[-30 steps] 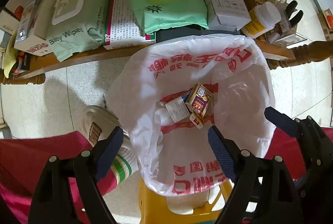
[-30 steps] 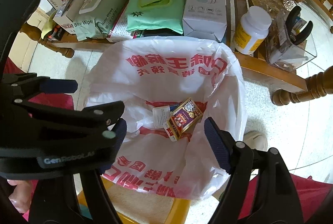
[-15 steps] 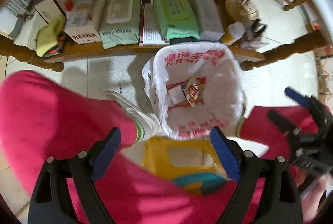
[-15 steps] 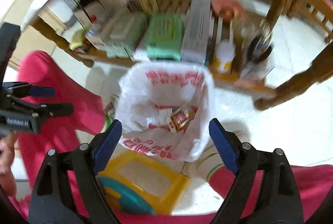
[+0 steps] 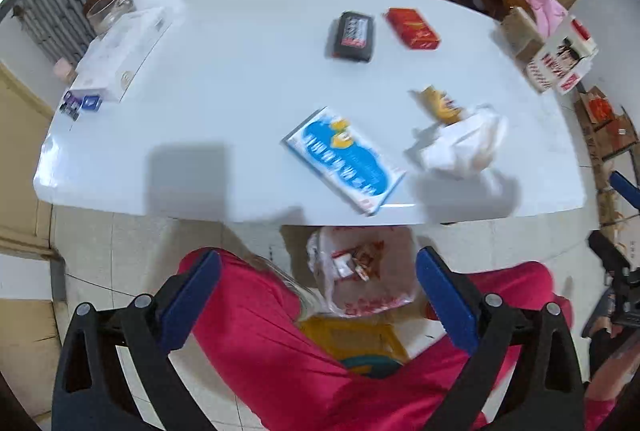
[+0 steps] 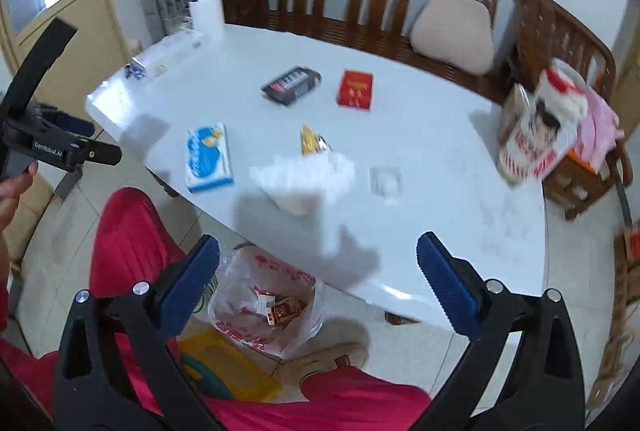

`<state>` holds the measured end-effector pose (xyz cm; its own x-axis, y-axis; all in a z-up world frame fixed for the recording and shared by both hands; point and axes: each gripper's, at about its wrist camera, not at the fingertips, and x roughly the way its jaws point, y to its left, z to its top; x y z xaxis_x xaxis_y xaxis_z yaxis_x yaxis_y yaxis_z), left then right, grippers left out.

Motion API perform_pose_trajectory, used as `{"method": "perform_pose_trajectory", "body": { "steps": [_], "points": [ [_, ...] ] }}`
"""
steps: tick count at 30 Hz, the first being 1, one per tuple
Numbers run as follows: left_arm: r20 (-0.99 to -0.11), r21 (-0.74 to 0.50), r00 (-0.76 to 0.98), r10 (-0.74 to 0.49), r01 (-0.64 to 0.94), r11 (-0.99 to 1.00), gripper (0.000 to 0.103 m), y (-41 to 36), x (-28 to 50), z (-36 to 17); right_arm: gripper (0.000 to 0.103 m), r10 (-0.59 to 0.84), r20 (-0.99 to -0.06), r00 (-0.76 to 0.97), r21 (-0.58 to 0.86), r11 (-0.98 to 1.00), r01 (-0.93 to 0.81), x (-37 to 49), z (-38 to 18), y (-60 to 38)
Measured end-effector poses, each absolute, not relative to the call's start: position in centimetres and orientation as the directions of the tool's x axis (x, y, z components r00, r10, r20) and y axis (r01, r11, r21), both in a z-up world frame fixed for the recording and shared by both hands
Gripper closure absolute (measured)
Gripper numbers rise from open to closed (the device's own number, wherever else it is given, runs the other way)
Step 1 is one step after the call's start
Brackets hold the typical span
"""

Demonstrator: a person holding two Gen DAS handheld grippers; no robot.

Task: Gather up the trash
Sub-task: 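Raise both empty tools back up over the table, then grasp the blue cartoon-bear box with left tool while right tool grasps crumpled tissue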

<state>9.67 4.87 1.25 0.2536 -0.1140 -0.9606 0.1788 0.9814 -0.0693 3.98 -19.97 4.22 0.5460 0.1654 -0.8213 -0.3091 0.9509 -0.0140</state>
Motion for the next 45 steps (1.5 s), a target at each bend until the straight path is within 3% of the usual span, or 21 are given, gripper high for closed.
{"method": "perform_pose_trajectory", "body": {
  "steps": [4, 8, 16, 23, 45],
  "points": [
    [-0.956, -0.143, 0.229, -0.186, 0.192, 0.971, 0.008, 4.1, 10.4, 3.7, 0.006, 0.168, -0.824, 0.541, -0.049, 0.930, -0.364, 5.6, 6.2, -18.5],
    [-0.961, -0.094, 0.238, -0.139, 0.189, 0.977, 0.008, 3.0, 11.3, 4.7, 0.006, 0.192, -0.842, 0.503, -0.040, 0.910, -0.413, 6.8, 6.8, -17.6],
    [-0.982, -0.067, 0.167, -0.093, 0.159, 0.985, 0.008, 2.0, 14.1, 1.2, 0.006, 0.205, -0.855, 0.475, -0.032, 0.895, -0.445, 8.8, 6.8, -17.2],
    [-0.992, -0.097, 0.076, -0.105, 0.101, 0.990, 0.008, 1.9, 16.2, -3.3, 0.006, 0.208, -0.887, 0.412, -0.001, 0.893, -0.451, 10.7, 3.5, -17.0],
    [-0.993, -0.115, 0.045, -0.112, -0.069, 0.991, 0.008, 2.3, 20.1, -11.2, 0.006, 0.234, -0.925, 0.300, 0.094, 0.905, -0.415, 15.3, -7.2, -16.1]
  ]
}}
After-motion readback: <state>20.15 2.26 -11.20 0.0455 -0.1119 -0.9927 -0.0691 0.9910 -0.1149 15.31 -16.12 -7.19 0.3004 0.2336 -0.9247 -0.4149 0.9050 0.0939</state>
